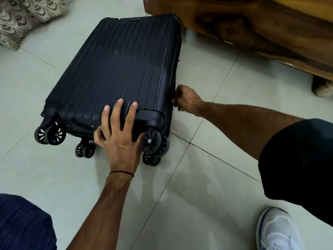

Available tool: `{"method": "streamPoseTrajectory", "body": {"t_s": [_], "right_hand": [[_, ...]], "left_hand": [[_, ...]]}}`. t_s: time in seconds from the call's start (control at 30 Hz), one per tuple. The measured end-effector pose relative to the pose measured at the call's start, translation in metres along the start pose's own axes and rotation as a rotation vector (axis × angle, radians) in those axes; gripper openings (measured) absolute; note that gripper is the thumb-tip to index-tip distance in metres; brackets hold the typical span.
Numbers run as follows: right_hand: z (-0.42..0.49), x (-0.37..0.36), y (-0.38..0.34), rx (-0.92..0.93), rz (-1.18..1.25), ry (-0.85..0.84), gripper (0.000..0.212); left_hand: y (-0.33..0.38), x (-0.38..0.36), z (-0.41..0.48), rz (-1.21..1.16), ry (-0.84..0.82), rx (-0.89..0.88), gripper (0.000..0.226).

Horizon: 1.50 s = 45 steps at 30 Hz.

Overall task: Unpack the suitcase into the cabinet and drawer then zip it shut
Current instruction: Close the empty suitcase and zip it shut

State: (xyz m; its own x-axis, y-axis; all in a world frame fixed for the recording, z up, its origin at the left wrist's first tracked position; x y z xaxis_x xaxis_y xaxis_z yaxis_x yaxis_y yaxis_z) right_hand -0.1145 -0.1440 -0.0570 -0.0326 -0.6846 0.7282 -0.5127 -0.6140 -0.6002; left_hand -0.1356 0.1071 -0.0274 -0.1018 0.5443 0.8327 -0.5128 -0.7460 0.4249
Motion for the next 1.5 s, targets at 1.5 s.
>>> {"method": "streamPoseTrajectory", "body": {"t_s": [1.5], "right_hand": [[-0.121,-0.066,0.001,0.083,-0.092,0.159,0.019]], "left_hand": [[-0.065,0.049,0.083,-0.231,-0.219,0.7,0.136]]}}
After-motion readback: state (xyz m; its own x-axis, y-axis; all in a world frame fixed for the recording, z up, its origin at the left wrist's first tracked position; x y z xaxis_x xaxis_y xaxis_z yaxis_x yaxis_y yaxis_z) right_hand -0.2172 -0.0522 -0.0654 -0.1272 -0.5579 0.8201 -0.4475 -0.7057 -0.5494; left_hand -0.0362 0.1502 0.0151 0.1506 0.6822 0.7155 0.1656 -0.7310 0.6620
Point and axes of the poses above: each hand's wrist, its own z-axis towards the middle knuckle, its own x-axis out of the back of the hand, y = z × x, the point moved 1 cm from there along z, towards the middle knuckle, and after that the axes turned 15 degrees about -z, right-handed, at the moved point
